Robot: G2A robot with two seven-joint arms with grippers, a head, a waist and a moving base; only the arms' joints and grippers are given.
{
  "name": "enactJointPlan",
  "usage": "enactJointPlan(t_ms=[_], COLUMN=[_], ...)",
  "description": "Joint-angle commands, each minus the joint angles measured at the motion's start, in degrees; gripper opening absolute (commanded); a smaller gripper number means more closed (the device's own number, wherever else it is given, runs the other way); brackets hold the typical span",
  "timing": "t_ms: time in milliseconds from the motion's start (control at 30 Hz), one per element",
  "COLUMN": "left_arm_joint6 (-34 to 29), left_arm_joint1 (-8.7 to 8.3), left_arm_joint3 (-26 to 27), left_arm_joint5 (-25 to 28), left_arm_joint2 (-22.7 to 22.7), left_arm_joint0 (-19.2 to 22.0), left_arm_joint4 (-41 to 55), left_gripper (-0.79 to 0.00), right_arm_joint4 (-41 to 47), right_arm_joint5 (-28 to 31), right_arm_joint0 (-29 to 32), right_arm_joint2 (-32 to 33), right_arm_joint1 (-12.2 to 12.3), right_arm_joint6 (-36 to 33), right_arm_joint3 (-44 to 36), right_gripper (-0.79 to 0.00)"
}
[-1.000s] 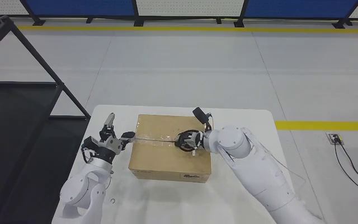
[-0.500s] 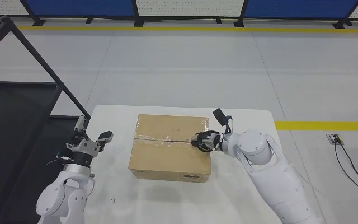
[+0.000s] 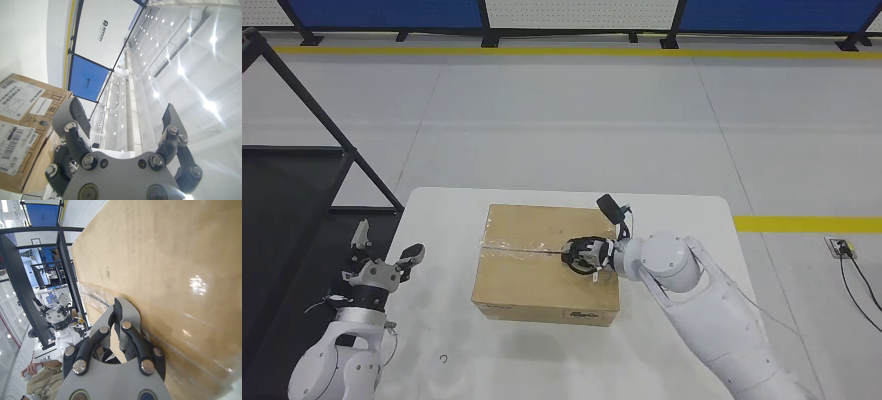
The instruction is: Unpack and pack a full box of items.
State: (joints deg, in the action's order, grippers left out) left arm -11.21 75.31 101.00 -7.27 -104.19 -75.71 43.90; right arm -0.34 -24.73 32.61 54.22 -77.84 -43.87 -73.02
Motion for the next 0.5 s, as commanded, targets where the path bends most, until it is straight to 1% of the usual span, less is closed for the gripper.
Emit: enactJointPlan(t_ms=[0, 300, 467], left_arm_joint6=[-0.2, -1.1, -3.2], left_arm_joint1=[-0.05, -0.35, -0.43], left_arm_joint3=[-0.2, -2.0, -0.9], left_arm_joint5=[0.2, 0.7, 3.6], left_arm_joint2=[-0.5, -3.1, -4.9], left_arm_joint0=[-0.6, -1.9, -3.9], left_arm_joint4=[0.5, 3.1, 4.8], left_gripper=[0.0, 0.0, 0.0], right_arm_joint4=[1.9, 8.4, 11.8], right_arm_joint5=[1.5, 5.6, 7.9], right_arm_joint0=[-1.0, -6.0, -8.7], right_arm_joint2=[-1.7, -8.9, -12.2], right_arm_joint1=[-0.9, -5.5, -8.3], right_arm_joint6=[1.5, 7.3, 9.1], right_arm_joint3=[2.0, 9.7, 14.0], right_gripper=[-0.785, -0.785, -0.785])
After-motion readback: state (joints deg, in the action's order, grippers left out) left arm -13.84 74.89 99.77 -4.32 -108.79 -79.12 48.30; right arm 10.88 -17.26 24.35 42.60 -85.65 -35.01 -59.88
